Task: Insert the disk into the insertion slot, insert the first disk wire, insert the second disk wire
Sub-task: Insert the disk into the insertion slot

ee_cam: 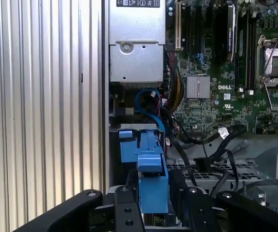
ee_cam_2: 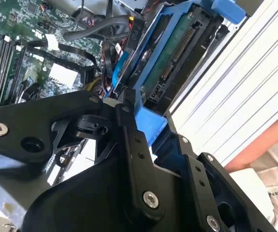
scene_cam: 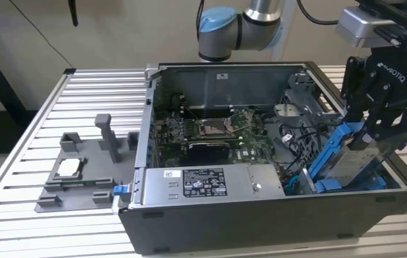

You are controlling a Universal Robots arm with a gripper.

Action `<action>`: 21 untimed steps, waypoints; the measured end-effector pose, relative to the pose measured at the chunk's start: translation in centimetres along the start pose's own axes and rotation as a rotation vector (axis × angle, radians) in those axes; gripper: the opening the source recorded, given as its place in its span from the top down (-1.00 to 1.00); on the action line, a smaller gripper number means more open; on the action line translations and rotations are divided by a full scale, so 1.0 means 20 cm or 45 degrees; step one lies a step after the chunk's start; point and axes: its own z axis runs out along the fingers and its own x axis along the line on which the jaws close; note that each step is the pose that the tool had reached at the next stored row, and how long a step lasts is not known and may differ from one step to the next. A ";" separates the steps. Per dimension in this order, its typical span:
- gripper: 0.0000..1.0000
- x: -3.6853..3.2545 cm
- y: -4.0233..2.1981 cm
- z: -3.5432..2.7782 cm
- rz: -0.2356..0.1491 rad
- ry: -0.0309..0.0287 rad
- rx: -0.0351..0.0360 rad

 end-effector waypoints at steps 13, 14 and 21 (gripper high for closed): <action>0.35 -0.003 0.022 0.073 -0.001 -0.0214 0.0180; 0.35 -0.003 0.025 0.074 -0.001 -0.0225 0.0194; 0.33 -0.003 0.039 0.061 -0.001 -0.0337 0.0295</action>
